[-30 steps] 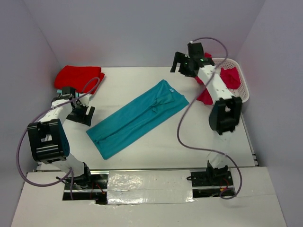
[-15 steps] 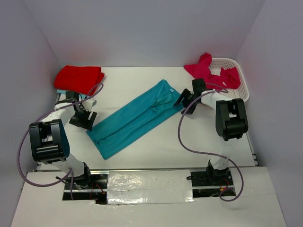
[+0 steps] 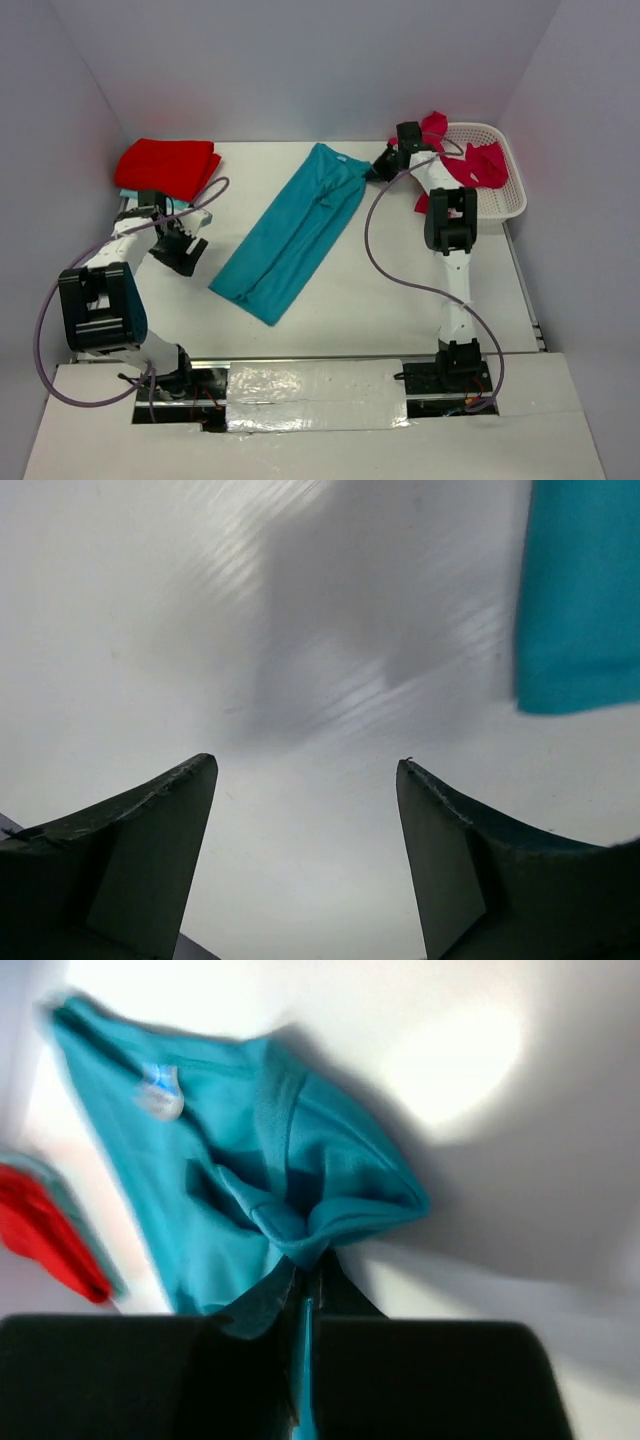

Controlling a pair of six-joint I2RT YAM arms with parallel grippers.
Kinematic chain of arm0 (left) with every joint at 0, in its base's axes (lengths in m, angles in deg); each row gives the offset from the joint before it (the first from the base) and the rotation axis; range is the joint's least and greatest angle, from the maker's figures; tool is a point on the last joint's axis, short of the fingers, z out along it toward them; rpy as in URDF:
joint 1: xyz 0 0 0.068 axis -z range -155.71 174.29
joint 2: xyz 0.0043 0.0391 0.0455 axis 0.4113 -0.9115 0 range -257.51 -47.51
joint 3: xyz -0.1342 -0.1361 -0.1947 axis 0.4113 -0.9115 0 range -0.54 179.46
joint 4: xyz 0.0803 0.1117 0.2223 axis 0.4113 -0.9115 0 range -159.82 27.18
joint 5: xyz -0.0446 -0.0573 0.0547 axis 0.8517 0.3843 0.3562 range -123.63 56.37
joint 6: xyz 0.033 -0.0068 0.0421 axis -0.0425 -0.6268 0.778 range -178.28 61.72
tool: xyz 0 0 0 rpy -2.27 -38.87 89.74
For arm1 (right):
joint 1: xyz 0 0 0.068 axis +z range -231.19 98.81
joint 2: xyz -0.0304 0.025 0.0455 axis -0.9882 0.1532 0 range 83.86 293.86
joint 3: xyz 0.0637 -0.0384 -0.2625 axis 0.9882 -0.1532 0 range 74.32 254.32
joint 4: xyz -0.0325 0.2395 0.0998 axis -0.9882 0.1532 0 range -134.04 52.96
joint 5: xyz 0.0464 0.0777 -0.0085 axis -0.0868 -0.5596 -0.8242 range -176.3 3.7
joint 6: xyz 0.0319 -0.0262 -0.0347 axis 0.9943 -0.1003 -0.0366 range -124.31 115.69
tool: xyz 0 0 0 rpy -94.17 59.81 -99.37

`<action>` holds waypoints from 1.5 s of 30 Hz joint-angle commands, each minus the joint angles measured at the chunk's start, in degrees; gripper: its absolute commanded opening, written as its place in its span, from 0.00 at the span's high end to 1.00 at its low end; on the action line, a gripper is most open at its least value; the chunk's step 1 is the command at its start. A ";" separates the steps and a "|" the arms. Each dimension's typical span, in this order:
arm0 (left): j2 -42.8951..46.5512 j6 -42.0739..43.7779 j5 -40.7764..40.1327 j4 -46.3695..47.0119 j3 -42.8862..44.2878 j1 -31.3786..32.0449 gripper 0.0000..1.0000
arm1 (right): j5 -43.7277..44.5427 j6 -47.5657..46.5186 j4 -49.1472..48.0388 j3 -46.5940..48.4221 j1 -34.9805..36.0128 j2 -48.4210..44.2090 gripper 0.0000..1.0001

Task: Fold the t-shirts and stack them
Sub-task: Rotate the tshirt 90 degrees

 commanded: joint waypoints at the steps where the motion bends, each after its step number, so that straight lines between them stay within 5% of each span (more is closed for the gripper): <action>1: 4.07 16.38 4.29 0.11 -2.17 4.20 0.15 | -1.84 -1.33 9.33 26.01 1.33 10.59 0.81; 2: 4.34 22.33 4.03 0.55 -3.32 5.35 0.14 | -1.92 0.41 8.91 27.52 1.16 11.69 0.69; 3: 4.69 25.26 4.20 1.08 -4.38 7.79 0.14 | -2.79 1.38 4.46 25.88 0.98 9.52 0.46; 6: 9.51 41.06 8.76 0.03 -9.04 10.01 0.12 | -2.29 3.16 -5.77 6.75 -0.07 -0.74 0.01; 8: 15.57 53.03 10.79 1.51 -13.25 10.19 0.08 | -0.18 0.18 -2.82 2.14 -0.07 -4.11 0.00; 11: 19.89 57.81 13.16 5.99 -16.43 10.54 0.07 | -1.39 -4.31 -0.16 -3.73 0.62 -11.83 0.00; 15: 20.77 44.66 17.03 8.28 -13.37 10.63 0.07 | 2.37 -8.71 -0.14 -24.88 4.66 -34.36 0.00; 17: 21.65 38.57 18.00 6.89 -12.83 10.63 0.08 | 3.17 -7.49 -6.26 -44.03 7.47 -43.45 0.00; 21: 25.33 30.33 17.22 7.48 -15.98 10.63 0.08 | -2.89 1.90 -20.35 -72.43 23.07 -57.29 0.00; 24: 26.31 17.49 16.25 12.15 -16.34 10.72 0.09 | -3.42 11.74 -29.39 -78.52 30.66 -55.64 0.03; 28: 28.33 3.00 13.18 17.86 -16.69 10.72 0.10 | 0.88 21.16 -35.49 -80.05 37.96 -51.95 0.24; 34: 32.11 -0.73 9.48 16.56 -18.89 10.63 0.09 | 6.07 29.94 -37.58 -80.21 43.60 -45.18 0.26; 42: 36.33 -3.01 7.46 14.97 -16.88 13.44 0.09 | 8.00 43.93 -52.18 -85.49 45.63 -35.07 0.30; 43: 36.24 -3.01 8.07 14.18 -16.44 13.70 0.09 | 8.53 44.72 -51.57 -85.41 45.63 -34.80 0.33; 45: 36.16 -3.54 8.25 13.47 -15.47 13.80 0.09 | 8.97 44.90 -51.83 -86.02 45.72 -34.88 0.53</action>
